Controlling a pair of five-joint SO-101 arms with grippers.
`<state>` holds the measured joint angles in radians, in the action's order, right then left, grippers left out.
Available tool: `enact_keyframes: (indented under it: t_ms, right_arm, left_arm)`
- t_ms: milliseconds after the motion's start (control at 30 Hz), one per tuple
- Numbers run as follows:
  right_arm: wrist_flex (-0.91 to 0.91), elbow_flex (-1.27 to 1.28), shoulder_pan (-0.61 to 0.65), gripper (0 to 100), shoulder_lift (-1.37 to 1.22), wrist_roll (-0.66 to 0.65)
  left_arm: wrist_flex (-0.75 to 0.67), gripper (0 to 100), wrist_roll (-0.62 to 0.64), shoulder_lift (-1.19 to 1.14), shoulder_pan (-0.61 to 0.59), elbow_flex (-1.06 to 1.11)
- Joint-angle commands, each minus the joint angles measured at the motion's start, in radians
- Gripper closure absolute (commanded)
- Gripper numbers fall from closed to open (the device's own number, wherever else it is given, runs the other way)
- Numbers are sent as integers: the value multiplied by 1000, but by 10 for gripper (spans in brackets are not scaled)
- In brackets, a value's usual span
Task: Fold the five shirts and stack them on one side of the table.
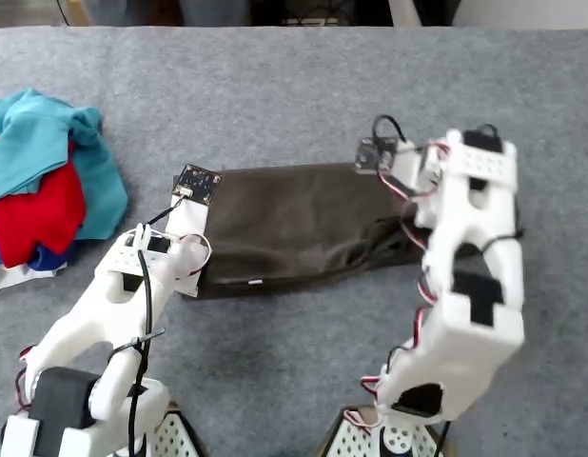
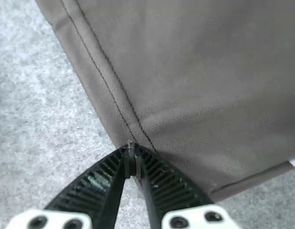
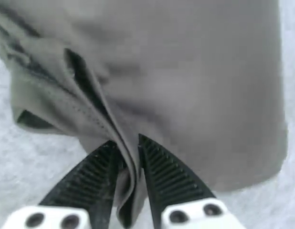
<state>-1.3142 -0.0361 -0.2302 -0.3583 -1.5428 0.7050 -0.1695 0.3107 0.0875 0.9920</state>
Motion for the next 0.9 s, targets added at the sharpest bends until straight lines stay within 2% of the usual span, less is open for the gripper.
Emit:
enact_keyframes:
  t_ms: [0,233,367,433,600,700,767,867]
  right_arm:
    - [-64,-260,44,983,-114,23]
    - [-256,-645,48,966,-372,31]
    - [-315,-834,38,789,-463,178]
    - [-338,-901,32,756,-487,201]
    - [-451,-1055,21,792,-496,275]
    - [-453,-1084,-18,895,-492,358]
    - [-454,-1046,-46,992,-469,390]
    - [-454,-901,-100,984,-377,405]
  left_arm:
    - [-12,971,2,14,-12,-7]
    - [-12,971,2,14,-12,-7]
    - [-12,971,2,14,-13,-7]
    - [-12,971,0,14,-13,-7]
    - [-14,971,0,14,-30,-7]
    - [-17,971,0,14,-48,-7]
    - [-15,971,0,14,-47,-7]
    - [-12,971,0,14,-47,-7]
